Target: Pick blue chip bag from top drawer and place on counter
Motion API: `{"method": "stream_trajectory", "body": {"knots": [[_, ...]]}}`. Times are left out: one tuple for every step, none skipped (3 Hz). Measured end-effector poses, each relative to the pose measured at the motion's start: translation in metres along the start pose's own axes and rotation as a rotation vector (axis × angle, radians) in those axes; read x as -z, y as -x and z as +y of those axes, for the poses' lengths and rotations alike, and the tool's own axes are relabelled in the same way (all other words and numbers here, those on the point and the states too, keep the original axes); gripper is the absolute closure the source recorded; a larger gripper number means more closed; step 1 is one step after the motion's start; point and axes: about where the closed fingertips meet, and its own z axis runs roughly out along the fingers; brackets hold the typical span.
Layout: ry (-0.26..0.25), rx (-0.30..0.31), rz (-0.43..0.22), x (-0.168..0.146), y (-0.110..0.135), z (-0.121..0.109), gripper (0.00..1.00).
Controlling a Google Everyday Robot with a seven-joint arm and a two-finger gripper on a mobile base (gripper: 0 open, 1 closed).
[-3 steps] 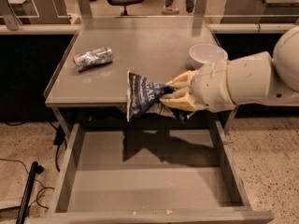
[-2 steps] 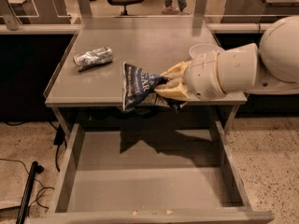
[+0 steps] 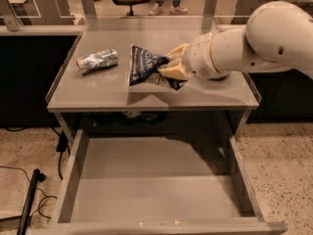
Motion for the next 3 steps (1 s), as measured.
{"method": "stream_trajectory", "body": {"knots": [[-0.024, 0.003, 0.054, -0.021, -0.009, -0.021, 1.0], [-0.034, 0.019, 0.122, -0.042, -0.019, -0.03, 1.0], [-0.036, 0.043, 0.176, -0.059, -0.026, -0.038, 1.0]]}}
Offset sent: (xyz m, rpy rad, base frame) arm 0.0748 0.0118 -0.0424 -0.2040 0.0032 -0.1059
